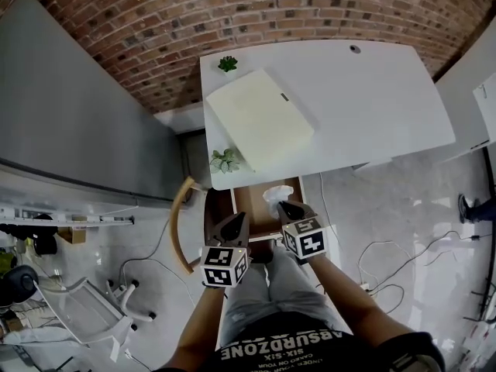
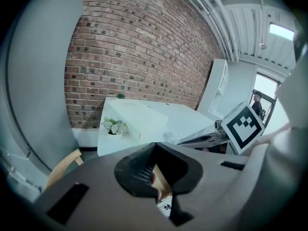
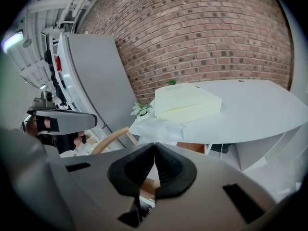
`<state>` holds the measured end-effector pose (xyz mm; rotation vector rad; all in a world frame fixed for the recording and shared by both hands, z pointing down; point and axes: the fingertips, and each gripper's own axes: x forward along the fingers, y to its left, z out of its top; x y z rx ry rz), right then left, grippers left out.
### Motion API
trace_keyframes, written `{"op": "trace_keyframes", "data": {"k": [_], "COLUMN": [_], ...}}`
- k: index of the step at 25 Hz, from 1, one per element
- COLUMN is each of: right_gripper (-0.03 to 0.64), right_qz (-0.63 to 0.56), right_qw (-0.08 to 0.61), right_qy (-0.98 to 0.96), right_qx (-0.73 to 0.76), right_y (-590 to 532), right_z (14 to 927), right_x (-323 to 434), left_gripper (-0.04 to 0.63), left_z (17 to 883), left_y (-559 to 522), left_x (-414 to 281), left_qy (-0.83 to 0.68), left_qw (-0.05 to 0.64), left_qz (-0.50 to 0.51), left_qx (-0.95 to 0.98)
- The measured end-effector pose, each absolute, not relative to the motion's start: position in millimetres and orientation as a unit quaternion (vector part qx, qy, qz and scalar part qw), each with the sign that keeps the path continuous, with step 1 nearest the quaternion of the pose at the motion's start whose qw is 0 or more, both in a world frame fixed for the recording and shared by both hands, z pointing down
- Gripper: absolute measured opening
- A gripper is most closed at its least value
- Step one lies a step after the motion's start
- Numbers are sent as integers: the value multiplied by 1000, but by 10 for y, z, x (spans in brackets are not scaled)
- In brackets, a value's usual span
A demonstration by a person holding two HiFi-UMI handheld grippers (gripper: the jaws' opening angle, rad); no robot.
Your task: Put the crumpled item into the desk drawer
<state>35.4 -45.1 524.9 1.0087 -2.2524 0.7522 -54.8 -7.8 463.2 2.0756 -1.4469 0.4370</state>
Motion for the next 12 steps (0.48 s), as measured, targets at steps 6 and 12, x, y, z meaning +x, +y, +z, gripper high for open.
{"op": "trace_keyframes", "data": {"k": [6,12], "right_gripper": [0,0], "right_qz": [279,283], "right_qw": [281,289], "right_qy": [-835,-828], "right_qx": [381,388], "right_y": [-446,-414], "right_z": [5366,5518], "right_x": [323,329], "left_gripper": [3,3], "left_z": [4787,4907], "left_y": [-98,-145], "left_x": [-559,-579], "left_qy": [-526,-515], "left_qw": [286,289], "left_qz": [172,175], "left_qx": [782,788]}}
